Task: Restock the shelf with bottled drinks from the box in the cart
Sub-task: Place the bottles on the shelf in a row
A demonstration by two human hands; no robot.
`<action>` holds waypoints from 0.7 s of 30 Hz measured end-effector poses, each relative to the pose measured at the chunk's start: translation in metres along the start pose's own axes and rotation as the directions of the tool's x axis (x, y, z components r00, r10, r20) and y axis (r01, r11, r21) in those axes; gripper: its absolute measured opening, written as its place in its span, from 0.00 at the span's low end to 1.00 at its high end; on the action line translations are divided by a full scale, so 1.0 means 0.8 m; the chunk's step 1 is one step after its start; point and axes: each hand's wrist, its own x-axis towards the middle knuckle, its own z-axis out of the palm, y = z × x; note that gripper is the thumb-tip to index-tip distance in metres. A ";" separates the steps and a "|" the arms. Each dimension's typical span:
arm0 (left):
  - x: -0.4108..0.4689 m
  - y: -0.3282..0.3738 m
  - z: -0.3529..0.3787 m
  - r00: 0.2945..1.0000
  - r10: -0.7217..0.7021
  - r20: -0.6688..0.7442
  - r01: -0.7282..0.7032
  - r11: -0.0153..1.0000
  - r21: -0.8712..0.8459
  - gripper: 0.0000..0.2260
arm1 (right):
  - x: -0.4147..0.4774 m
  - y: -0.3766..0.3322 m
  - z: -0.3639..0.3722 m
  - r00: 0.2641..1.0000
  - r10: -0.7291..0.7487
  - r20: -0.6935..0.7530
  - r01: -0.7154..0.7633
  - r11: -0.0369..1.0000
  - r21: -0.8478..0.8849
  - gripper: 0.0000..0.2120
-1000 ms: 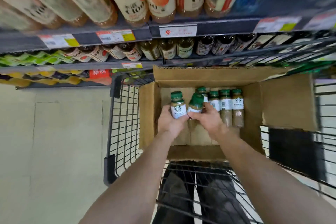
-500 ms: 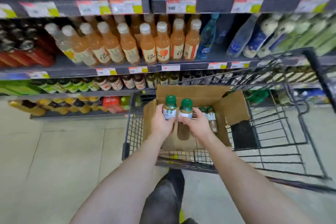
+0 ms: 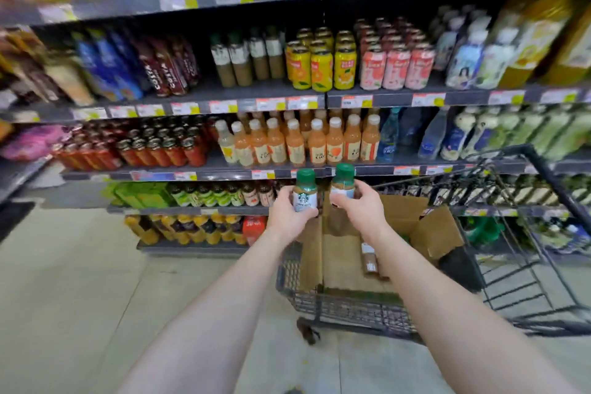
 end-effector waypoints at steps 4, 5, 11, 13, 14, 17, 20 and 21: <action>0.004 0.025 -0.061 0.995 0.052 -0.091 -0.052 0.999 -0.008 0.35 | 0.002 -0.060 0.033 0.995 -0.095 0.015 0.095 0.995 0.031 0.26; 0.007 0.030 -0.078 0.991 0.068 -0.116 -0.070 0.997 -0.014 0.35 | -0.001 -0.076 0.041 0.994 -0.111 0.020 0.110 0.992 0.054 0.30; 0.034 0.039 -0.173 0.977 0.129 -0.168 -0.138 0.989 -0.046 0.34 | 0.012 -0.129 0.115 0.980 -0.193 0.053 0.191 0.981 0.038 0.26; 0.053 0.030 -0.204 0.974 0.149 -0.169 -0.156 0.987 -0.028 0.34 | 0.020 -0.144 0.145 0.977 -0.208 0.046 0.208 0.978 0.013 0.28; 0.061 0.026 -0.219 0.974 0.153 -0.164 -0.158 0.987 -0.014 0.33 | 0.026 -0.150 0.160 0.977 -0.212 0.037 0.212 0.977 0.004 0.28; 0.094 0.012 -0.265 0.973 0.184 -0.143 -0.186 0.982 -0.004 0.31 | 0.044 -0.178 0.204 0.976 -0.217 -0.010 0.217 0.976 0.007 0.25; 0.138 0.004 -0.306 0.968 0.221 -0.118 -0.221 0.975 0.013 0.31 | 0.067 -0.206 0.251 0.976 -0.200 -0.090 0.201 0.980 -0.001 0.35; 0.154 0.003 -0.319 0.966 0.234 -0.112 -0.234 0.972 0.012 0.32 | 0.075 -0.215 0.265 0.974 -0.196 -0.113 0.197 0.980 0.001 0.37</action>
